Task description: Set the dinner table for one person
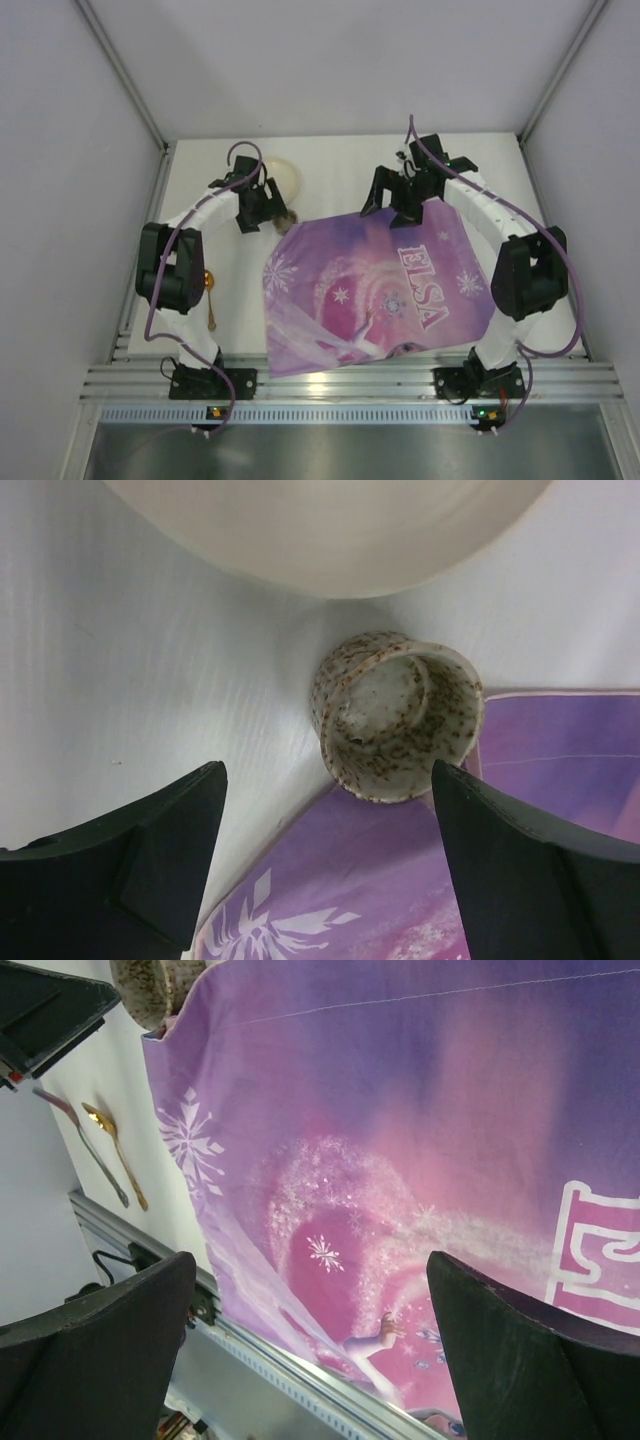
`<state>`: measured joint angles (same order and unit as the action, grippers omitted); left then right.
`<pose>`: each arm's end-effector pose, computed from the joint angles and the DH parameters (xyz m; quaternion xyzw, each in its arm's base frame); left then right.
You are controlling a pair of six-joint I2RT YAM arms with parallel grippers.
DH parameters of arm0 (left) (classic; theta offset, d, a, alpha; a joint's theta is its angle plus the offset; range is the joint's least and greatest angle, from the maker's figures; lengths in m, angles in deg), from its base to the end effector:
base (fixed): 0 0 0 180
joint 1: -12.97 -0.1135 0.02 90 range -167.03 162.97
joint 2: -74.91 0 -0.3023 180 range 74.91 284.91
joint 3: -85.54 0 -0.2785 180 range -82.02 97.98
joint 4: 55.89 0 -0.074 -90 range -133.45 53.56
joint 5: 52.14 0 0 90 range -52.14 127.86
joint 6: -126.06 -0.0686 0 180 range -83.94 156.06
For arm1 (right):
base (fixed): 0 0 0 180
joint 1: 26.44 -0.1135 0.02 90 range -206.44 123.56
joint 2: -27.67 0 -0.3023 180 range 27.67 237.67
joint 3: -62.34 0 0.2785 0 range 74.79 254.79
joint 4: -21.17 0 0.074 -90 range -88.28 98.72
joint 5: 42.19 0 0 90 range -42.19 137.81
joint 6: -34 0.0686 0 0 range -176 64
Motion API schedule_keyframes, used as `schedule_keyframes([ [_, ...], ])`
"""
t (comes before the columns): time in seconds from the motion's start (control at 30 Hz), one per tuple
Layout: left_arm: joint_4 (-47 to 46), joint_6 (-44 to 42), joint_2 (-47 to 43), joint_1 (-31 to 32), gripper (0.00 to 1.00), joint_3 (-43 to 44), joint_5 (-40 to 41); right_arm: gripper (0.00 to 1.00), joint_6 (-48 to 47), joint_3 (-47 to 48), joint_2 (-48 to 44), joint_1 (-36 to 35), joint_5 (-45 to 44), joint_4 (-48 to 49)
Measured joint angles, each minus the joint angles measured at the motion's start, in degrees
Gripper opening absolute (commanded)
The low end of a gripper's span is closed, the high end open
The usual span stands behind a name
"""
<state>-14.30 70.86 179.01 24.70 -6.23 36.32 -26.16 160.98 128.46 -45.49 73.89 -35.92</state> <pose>0.4287 -0.0909 0.2103 -0.1883 0.9412 -0.1225 0.2523 0.3912 0.1670 0.2835 0.0287 0.9408 0.3050 0.1452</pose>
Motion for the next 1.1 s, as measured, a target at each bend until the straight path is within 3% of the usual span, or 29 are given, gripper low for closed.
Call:
schedule_keyframes([
  [0.1,0.5,0.1,2.7,0.9,0.80,1.1,1.4,1.00,-0.3,-0.3,0.0,0.3,0.0,-0.2],
  [0.33,2.0,0.2,7.0,1.5,0.49,4.0,3.9,1.00,-1.3,-1.5,0.0,1.9,0.0,-0.2],
  [0.37,2.1,0.0,7.3,1.5,0.38,4.6,4.2,1.00,-1.4,-1.9,0.0,2.1,-0.1,-0.2],
  [0.43,2.6,-0.2,8.6,1.5,0.28,6.6,4.9,1.00,-1.6,-2.9,0.0,2.4,-0.2,-0.3],
  [0.47,3.0,-0.4,9.3,1.5,0.17,7.9,5.2,1.00,-1.7,-3.4,0.0,2.5,-0.1,-0.4],
  [0.57,4.2,-1.5,11.8,1.5,0.00,11.8,6.3,1.00,-1.9,-4.3,0.0,2.9,-0.1,-0.6],
  [0.93,10.9,-8.0,15.3,1.8,0.00,21.2,15.0,1.00,-2.9,-7.0,-1.4,5.1,-0.2,-0.8],
  [1.1,12.5,-9.9,14.8,1.7,0.00,23.7,15.3,1.00,-2.9,-7.1,-2.2,5.3,-0.1,-0.9],
])
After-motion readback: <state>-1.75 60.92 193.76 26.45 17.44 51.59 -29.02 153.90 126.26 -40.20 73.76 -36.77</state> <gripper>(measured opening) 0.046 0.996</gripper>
